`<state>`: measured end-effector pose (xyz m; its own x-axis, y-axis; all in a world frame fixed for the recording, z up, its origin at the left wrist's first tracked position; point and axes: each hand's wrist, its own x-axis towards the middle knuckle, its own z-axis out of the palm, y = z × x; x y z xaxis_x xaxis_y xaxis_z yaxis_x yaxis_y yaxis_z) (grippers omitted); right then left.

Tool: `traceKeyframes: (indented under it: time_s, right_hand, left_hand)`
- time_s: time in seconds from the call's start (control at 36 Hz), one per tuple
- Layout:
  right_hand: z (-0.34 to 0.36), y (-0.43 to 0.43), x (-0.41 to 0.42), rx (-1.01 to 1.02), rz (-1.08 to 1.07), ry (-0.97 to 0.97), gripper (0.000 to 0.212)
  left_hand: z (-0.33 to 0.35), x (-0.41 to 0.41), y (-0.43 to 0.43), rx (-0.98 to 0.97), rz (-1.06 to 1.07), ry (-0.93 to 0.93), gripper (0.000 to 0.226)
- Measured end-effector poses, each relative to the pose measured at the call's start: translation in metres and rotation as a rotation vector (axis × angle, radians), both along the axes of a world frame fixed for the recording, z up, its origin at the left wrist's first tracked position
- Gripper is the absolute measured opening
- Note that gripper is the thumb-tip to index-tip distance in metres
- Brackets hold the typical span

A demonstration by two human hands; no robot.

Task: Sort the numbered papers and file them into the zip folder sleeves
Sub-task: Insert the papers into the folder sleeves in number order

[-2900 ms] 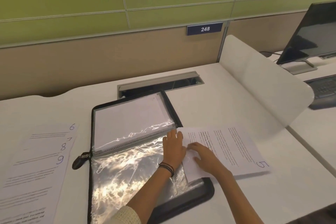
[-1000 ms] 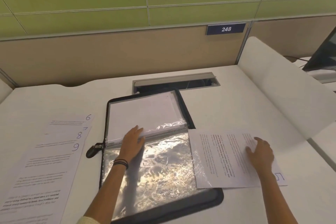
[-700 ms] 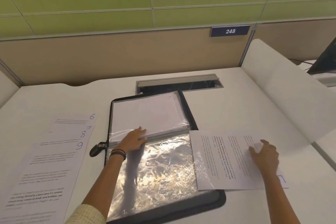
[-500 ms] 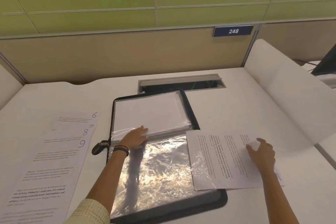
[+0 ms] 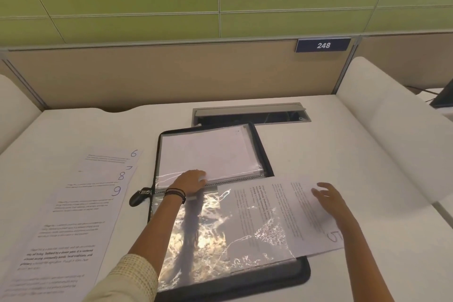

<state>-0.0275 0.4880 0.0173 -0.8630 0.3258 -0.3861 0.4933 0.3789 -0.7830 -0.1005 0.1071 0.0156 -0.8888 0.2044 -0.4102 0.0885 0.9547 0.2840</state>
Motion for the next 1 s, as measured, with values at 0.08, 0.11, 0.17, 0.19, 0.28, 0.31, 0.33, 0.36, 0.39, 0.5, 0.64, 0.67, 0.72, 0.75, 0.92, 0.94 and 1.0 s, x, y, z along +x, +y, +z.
traceKeyframes:
  time_s: [0.08,0.11,0.17,0.19,0.28,0.31,0.33,0.36,0.39,0.5,0.64,0.67,0.72,0.75,0.92,0.94,1.0]
  right_hand:
    - [0.004,-0.008,0.0,-0.06,0.063,-0.009,0.034]
    - [0.004,-0.01,0.0,-0.077,0.079,-0.005,0.032]
    - [0.006,-0.016,0.001,-0.094,0.113,0.004,0.031]
    - [0.008,-0.018,0.001,-0.094,0.131,0.009,0.032]
    - [0.012,-0.026,0.0,-0.097,0.162,0.014,0.032]
    - [0.013,-0.028,0.0,-0.098,0.175,0.012,0.032]
    - [0.014,-0.029,0.0,-0.097,0.185,0.011,0.032]
    - [0.014,-0.03,-0.001,-0.089,0.188,0.004,0.033]
    - [0.013,-0.03,-0.001,-0.076,0.178,-0.003,0.033]
    - [0.002,-0.023,-0.003,0.01,0.084,-0.022,0.038]
    - [-0.011,-0.008,-0.002,0.007,0.004,-0.096,0.028]
    - [-0.012,-0.006,-0.002,0.022,-0.003,-0.114,0.023]
    - [-0.014,-0.001,-0.002,0.065,0.001,-0.135,0.015]
    - [-0.015,0.0,-0.001,0.092,0.009,-0.138,0.012]
    - [-0.019,-0.002,0.004,0.219,0.083,-0.161,0.019]
    - [-0.02,-0.003,0.004,0.215,0.104,-0.162,0.024]
    - [-0.021,-0.005,0.003,0.212,0.133,-0.165,0.03]
  left_hand:
    - [-0.001,-0.001,0.002,-0.011,-0.003,0.012,0.034]
    - [0.0,-0.001,0.003,-0.015,-0.001,0.014,0.036]
    - [0.0,-0.002,0.005,-0.024,0.003,0.02,0.04]
    - [-0.001,-0.003,0.007,-0.028,0.004,0.026,0.041]
    - [-0.001,-0.003,0.009,-0.024,0.02,0.045,0.041]
    - [-0.002,-0.002,0.009,-0.021,0.021,0.053,0.041]
    - [-0.002,-0.002,0.009,-0.018,0.025,0.057,0.041]
    - [-0.001,-0.002,0.009,-0.017,0.027,0.062,0.041]
    - [-0.001,-0.001,0.009,-0.018,0.028,0.063,0.041]
    - [0.0,0.0,0.009,-0.021,0.025,0.053,0.04]
    - [0.002,0.0,0.008,-0.033,0.013,0.05,0.04]
    - [0.002,0.0,0.008,-0.035,0.013,0.05,0.04]
    - [0.001,-0.001,0.008,-0.037,0.014,0.05,0.04]
    - [0.001,-0.001,0.008,-0.038,0.012,0.052,0.04]
    - [0.0,0.0,0.009,-0.033,0.018,0.055,0.04]
    - [0.001,0.0,0.009,-0.033,0.02,0.055,0.04]
    - [0.002,0.0,0.009,-0.031,0.019,0.056,0.04]
